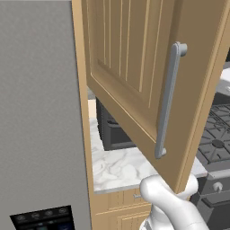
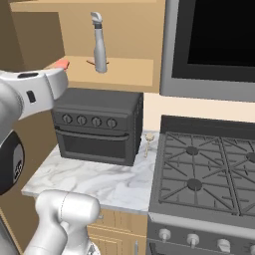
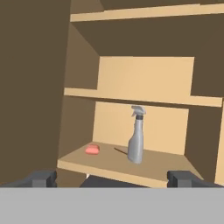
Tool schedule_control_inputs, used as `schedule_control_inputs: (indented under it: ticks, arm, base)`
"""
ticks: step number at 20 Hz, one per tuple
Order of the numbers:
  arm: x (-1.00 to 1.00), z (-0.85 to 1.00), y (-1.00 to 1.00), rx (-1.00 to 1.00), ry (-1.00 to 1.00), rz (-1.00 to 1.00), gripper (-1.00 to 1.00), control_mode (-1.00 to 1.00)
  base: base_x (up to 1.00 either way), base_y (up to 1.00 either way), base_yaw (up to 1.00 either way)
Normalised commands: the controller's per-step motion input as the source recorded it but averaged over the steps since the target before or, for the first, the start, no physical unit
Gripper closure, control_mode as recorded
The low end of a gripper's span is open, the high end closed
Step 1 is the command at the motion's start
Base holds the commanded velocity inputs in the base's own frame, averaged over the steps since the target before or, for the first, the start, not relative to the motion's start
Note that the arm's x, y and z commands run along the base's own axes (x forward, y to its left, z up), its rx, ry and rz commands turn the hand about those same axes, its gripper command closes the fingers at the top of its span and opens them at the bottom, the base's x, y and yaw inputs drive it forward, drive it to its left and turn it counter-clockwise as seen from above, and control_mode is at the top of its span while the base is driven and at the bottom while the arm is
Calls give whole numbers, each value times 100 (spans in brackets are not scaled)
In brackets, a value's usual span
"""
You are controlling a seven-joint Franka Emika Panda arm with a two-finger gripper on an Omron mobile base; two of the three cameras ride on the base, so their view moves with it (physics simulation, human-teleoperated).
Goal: Pick the bar soap and spray from the cabinet and place them on the counter.
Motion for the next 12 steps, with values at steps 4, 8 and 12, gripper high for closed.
schedule_control_inputs:
  ticks: [4, 8, 12]
  arm:
    - [30, 0, 0, 0, 0, 0, -100, -100]
    - [21, 0, 0, 0, -2, 0, -100, -100]
    - [18, 0, 0, 0, -2, 0, -100, -100]
  base:
    - [0, 0, 0]
    - [0, 0, 0]
    - [0, 0, 0]
